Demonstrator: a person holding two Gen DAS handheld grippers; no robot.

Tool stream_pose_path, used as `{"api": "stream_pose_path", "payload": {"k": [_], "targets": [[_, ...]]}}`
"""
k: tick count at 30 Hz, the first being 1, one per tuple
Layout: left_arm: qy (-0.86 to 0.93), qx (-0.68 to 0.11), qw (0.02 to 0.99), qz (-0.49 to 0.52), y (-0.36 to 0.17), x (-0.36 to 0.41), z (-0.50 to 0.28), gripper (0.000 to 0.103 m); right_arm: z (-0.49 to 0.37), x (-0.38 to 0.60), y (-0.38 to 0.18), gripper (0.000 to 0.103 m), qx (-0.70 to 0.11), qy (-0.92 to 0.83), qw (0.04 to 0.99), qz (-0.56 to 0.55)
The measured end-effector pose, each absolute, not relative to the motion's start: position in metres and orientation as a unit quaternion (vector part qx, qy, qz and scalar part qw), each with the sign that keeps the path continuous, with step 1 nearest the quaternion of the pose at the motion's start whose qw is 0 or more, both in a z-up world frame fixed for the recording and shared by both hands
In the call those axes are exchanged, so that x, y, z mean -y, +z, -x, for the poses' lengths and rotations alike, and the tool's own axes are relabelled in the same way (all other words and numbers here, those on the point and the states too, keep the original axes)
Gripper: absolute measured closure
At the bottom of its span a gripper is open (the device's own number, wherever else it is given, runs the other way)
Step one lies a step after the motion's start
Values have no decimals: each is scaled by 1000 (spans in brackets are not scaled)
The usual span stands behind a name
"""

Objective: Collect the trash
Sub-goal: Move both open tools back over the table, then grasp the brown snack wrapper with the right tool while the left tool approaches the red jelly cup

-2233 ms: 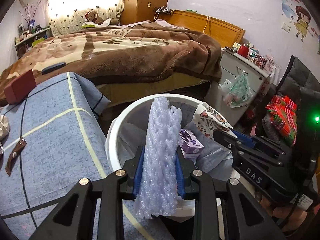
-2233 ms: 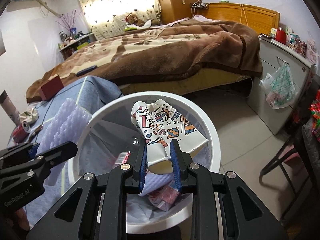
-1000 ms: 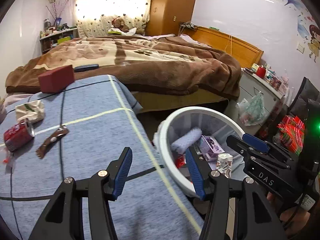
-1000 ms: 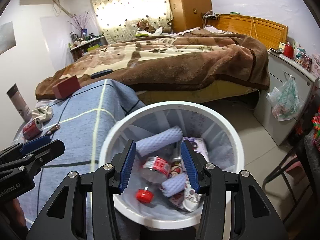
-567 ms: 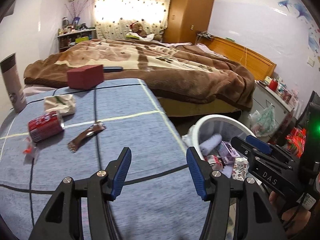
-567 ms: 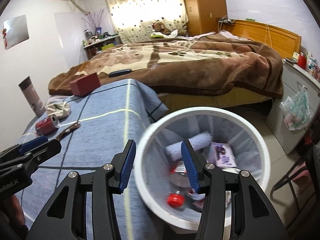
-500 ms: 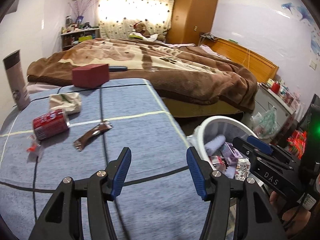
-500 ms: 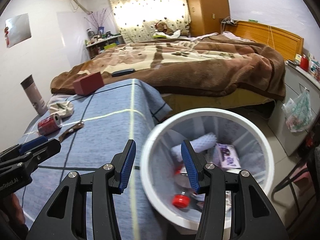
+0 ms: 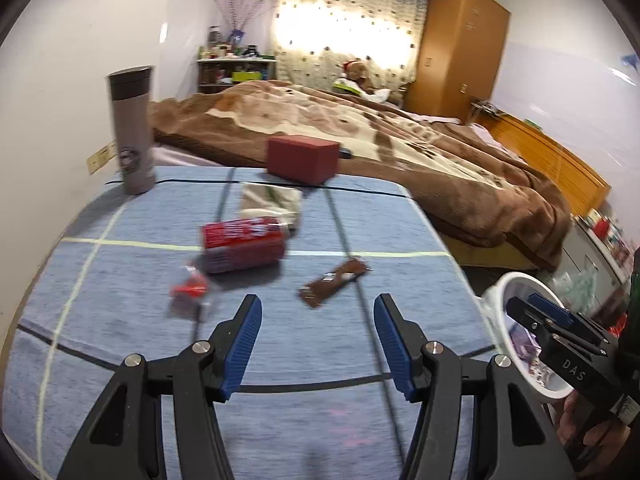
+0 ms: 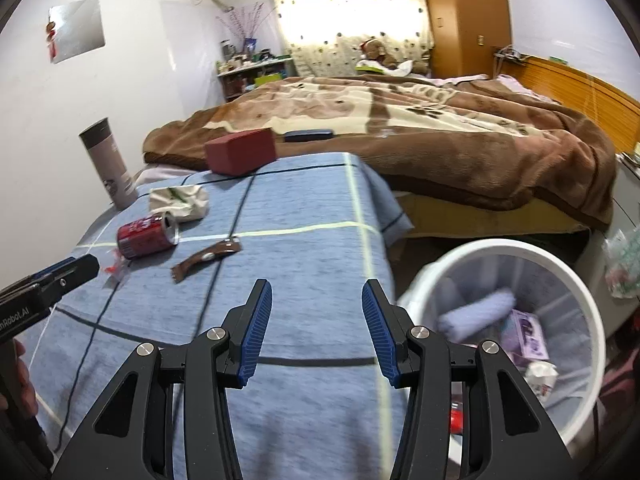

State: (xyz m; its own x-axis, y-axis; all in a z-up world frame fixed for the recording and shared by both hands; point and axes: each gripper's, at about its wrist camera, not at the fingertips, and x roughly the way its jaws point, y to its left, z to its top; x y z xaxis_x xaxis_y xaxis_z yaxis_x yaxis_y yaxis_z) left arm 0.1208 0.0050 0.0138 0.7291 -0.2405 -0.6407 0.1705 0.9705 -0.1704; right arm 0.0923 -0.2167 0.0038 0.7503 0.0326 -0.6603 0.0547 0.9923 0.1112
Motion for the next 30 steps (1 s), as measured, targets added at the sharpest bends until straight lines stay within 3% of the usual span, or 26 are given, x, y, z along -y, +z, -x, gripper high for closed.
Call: {"api": "stream_pose_path", "payload": {"k": [16, 30], "targets": [[-47, -379, 920, 92, -7, -96, -140, 42, -142, 157, -14, 54, -403, 48, 912, -58], [-79, -415, 896, 138, -36, -93, -179, 42, -190, 142, -42, 54, -452, 60, 884, -105]]}}
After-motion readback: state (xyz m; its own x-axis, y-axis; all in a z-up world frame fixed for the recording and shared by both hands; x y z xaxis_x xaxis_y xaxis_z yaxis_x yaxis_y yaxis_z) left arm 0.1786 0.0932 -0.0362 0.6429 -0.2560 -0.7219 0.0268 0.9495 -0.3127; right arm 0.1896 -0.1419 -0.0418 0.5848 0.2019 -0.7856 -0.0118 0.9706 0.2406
